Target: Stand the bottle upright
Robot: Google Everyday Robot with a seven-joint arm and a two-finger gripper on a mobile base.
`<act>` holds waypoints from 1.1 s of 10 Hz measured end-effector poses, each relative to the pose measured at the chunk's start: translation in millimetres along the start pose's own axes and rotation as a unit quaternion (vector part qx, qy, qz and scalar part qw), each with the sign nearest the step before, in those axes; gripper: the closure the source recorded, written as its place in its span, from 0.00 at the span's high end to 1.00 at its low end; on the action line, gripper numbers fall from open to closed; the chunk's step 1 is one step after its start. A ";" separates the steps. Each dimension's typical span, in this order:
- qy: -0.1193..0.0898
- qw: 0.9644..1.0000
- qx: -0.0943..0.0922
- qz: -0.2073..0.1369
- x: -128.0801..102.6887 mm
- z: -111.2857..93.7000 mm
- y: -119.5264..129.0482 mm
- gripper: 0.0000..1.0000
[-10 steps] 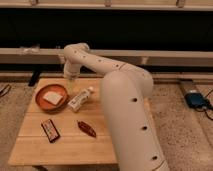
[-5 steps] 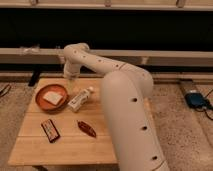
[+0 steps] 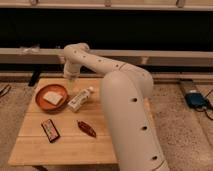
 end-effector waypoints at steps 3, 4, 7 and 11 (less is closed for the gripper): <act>0.024 1.000 0.000 -0.016 2.5 12.0 -6.5 0.77; 0.034 0.999 -0.001 -0.020 6.4 17.2 -6.7 0.77; 0.061 0.998 0.006 -0.012 15.4 35.3 -3.4 0.77; 0.095 0.995 0.021 0.018 33.7 54.4 7.0 0.77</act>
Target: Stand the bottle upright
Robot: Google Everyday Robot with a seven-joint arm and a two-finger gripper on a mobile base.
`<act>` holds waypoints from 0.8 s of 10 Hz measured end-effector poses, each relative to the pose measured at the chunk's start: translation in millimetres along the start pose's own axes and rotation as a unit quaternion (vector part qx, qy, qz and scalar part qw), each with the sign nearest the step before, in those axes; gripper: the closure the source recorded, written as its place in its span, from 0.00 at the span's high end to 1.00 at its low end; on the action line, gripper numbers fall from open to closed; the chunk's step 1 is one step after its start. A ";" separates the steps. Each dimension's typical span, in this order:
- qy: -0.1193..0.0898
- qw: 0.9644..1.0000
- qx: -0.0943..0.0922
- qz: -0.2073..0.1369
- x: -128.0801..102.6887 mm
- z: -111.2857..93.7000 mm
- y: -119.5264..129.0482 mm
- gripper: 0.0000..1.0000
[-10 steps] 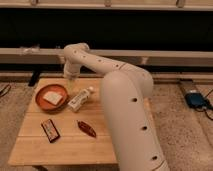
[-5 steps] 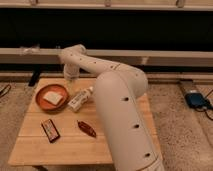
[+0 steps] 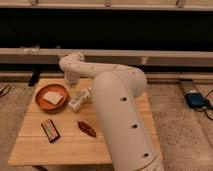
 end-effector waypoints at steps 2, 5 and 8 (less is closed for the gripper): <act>0.006 1.000 0.004 0.016 6.5 4.9 -0.5 0.77; 0.008 1.000 0.001 0.014 7.1 4.0 1.4 0.77; 0.002 0.999 0.015 0.036 22.8 -6.7 -13.7 0.77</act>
